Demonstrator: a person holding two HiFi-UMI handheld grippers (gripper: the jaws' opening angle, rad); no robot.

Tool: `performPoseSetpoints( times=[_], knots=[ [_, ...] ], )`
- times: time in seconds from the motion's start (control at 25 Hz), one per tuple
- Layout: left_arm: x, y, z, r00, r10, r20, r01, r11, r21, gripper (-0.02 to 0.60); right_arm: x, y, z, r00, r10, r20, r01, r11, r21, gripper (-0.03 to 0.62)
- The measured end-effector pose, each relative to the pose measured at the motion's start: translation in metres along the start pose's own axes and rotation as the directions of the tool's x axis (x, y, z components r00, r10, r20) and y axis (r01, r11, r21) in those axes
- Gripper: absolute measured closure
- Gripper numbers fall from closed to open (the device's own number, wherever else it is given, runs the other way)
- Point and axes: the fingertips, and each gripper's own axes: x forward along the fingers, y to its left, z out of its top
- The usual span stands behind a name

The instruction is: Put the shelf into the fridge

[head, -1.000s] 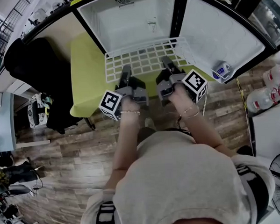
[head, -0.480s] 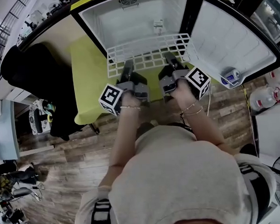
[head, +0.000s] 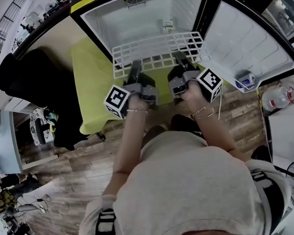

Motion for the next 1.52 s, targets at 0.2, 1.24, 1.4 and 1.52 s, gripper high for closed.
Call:
performPoseSetpoints(
  times=[0.2, 1.24, 1.4, 1.52],
  knots=[
    [0.011, 0.002, 0.008, 1.000, -0.007, 0.003, 0.007, 1.000, 0.008, 0.548, 0.011, -0.003, 0.000, 1.000, -0.001, -0.003, 0.001, 1.000, 0.003, 0.566],
    [0.020, 0.010, 0.019, 0.997, 0.010, 0.073, -0.008, 1.000, -0.027, 0.548, 0.037, -0.006, -0.001, 0.999, -0.015, -0.047, 0.015, 1.000, -0.002, 0.564],
    [0.021, 0.008, 0.018, 0.997, 0.007, 0.076, -0.005, 0.999, -0.033, 0.548, 0.038, -0.008, 0.000, 0.999, -0.017, -0.049, 0.016, 1.000, -0.004, 0.563],
    [0.020, 0.010, 0.018, 0.997, 0.014, 0.077, -0.012, 0.999, -0.031, 0.548, 0.038, -0.009, 0.000, 0.998, -0.023, -0.050, 0.023, 1.000, -0.013, 0.563]
  ],
)
